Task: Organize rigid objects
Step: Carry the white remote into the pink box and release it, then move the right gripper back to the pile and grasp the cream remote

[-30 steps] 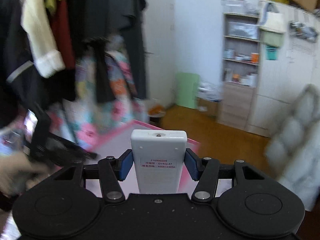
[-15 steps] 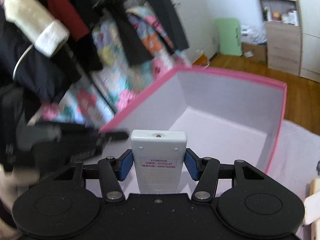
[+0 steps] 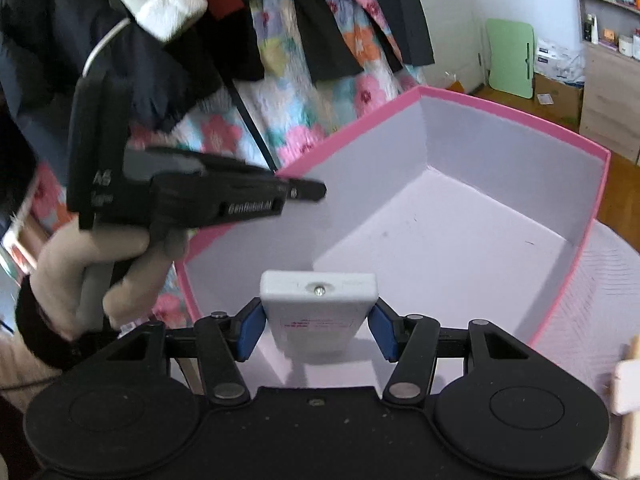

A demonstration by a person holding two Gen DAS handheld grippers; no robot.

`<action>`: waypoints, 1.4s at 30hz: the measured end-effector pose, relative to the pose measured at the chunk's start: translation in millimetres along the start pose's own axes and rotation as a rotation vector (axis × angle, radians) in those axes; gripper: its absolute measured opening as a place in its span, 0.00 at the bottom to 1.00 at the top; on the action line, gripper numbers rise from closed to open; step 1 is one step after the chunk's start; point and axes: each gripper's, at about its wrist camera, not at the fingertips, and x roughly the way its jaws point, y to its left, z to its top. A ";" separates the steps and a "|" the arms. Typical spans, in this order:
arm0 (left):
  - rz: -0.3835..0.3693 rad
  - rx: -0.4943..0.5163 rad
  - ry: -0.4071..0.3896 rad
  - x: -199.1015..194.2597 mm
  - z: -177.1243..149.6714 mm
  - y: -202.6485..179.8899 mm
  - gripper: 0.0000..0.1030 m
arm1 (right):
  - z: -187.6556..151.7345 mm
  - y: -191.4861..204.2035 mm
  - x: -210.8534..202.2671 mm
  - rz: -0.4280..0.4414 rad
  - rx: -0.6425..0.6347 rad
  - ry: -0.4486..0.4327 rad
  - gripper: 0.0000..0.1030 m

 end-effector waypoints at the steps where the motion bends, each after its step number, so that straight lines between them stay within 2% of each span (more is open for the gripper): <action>1: 0.001 0.002 0.000 0.1 0.4 -0.5 0.03 | -1.8 2.6 -1.9 -0.014 -0.017 0.012 0.59; 5: -0.001 0.003 0.000 0.6 0.7 0.4 0.03 | -7.6 12.0 -5.0 -0.037 -0.094 0.045 0.59; 11: -0.002 0.002 -0.001 0.7 0.1 -0.2 0.03 | -3.8 0.6 4.7 -0.035 -0.088 0.069 0.59; 15: 0.000 0.002 0.000 1.3 -0.3 -0.1 0.03 | 2.8 3.1 18.5 -0.063 -0.099 0.078 0.59; 19: 0.001 0.006 0.001 1.2 -1.0 1.5 0.03 | 9.2 4.2 29.3 -0.032 -0.098 0.090 0.59; 21: 0.001 0.005 0.004 1.4 -1.0 2.3 0.03 | 12.1 -1.4 30.9 0.028 -0.065 0.118 0.60; 22: -0.006 -0.001 0.006 1.6 -1.0 2.8 0.03 | 12.1 -6.3 29.9 0.043 -0.030 0.112 0.65; 24: -0.008 -0.002 0.003 1.7 -0.7 1.0 0.03 | 9.5 -12.7 25.6 -0.001 0.025 0.086 0.73; 27: 0.003 0.011 0.000 1.9 0.0 -1.8 0.03 | -0.5 -3.1 3.7 -0.014 -0.024 0.005 0.74; 30: -0.002 0.005 0.004 2.5 0.5 -1.3 0.03 | -8.1 -2.8 -32.4 -0.016 0.000 -0.078 0.75; 33: -0.003 0.005 0.004 2.3 0.3 -0.8 0.03 | -16.3 -19.6 -69.8 -0.068 0.087 -0.142 0.75; 36: -0.005 0.004 0.004 2.2 0.1 -0.9 0.03 | -31.5 -45.5 -98.3 -0.157 0.202 -0.174 0.75; 42: -0.004 0.004 0.007 2.1 0.2 0.3 0.03 | -72.8 -98.3 -124.9 -0.353 0.406 -0.176 0.76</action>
